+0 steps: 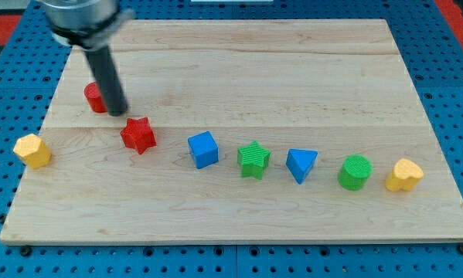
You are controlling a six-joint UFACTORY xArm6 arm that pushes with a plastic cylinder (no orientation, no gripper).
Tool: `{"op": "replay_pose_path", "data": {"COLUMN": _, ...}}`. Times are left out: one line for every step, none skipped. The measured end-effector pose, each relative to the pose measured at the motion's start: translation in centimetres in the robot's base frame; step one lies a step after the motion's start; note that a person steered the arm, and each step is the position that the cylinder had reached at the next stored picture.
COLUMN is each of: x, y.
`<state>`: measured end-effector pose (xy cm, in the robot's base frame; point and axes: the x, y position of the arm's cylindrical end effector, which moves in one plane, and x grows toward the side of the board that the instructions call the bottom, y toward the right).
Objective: Push the red circle towards top left
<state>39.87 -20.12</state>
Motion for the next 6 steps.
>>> {"op": "replay_pose_path", "data": {"x": -2.1, "y": -2.0}}
{"op": "replay_pose_path", "data": {"x": 1.0, "y": -2.3}}
{"op": "replay_pose_path", "data": {"x": -0.3, "y": -7.4}}
{"op": "replay_pose_path", "data": {"x": -4.3, "y": -4.5}}
{"op": "replay_pose_path", "data": {"x": -7.5, "y": -1.2}}
{"op": "replay_pose_path", "data": {"x": -11.7, "y": -0.5}}
